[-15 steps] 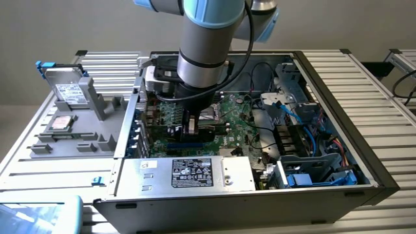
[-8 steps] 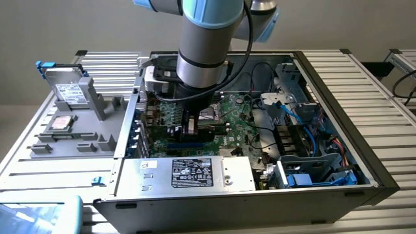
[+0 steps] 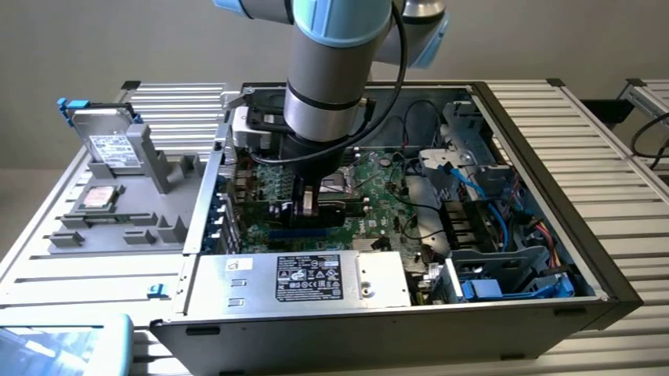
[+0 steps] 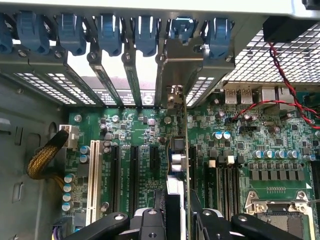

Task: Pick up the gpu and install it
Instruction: 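Insert the gpu into the slot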

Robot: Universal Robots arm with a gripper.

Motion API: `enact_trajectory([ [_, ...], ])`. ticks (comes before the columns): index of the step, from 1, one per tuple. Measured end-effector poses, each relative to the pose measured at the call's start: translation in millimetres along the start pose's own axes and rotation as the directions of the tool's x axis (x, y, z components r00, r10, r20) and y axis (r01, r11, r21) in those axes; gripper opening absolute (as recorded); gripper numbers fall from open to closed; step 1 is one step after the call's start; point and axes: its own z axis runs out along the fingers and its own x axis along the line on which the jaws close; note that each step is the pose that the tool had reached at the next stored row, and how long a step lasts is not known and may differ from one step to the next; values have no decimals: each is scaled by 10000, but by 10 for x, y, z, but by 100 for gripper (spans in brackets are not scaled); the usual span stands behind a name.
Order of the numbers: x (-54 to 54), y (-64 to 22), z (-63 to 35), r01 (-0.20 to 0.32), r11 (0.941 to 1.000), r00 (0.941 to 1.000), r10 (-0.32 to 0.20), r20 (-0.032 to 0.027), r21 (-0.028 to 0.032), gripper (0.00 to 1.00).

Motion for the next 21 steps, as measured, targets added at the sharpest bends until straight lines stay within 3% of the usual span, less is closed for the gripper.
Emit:
enact_trajectory([
  [21, 10, -1, 18, -9, 10000, 10000, 9, -54, -1, 29],
])
